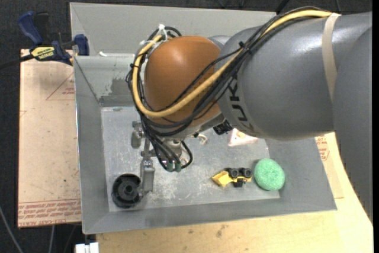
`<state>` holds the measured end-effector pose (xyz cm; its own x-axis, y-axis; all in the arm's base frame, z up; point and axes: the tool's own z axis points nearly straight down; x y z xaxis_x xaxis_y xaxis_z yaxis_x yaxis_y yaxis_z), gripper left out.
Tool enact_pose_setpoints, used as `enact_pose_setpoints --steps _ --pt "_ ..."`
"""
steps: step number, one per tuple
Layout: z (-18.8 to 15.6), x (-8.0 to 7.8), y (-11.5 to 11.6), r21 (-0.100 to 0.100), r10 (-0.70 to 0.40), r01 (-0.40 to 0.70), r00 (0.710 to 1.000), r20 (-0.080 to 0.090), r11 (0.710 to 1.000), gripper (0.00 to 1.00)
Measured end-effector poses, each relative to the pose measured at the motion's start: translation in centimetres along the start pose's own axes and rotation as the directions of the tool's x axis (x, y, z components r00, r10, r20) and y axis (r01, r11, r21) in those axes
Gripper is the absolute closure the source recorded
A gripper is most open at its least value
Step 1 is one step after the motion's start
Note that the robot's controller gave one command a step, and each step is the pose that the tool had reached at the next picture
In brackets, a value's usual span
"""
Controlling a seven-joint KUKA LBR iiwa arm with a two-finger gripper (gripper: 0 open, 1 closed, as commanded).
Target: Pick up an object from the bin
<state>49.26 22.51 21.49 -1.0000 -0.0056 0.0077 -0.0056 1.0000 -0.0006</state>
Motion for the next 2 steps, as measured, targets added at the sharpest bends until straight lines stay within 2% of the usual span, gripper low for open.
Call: enact_pose_setpoints --steps 1,2 --pt "-0.5 -0.2 -0.1 -0.002 0.005 -0.005 1.0 0.008 1.0 0.0" --pt "4.3 0.1 -1.6 -0.004 -0.048 0.048 0.999 0.014 0.999 0.0"
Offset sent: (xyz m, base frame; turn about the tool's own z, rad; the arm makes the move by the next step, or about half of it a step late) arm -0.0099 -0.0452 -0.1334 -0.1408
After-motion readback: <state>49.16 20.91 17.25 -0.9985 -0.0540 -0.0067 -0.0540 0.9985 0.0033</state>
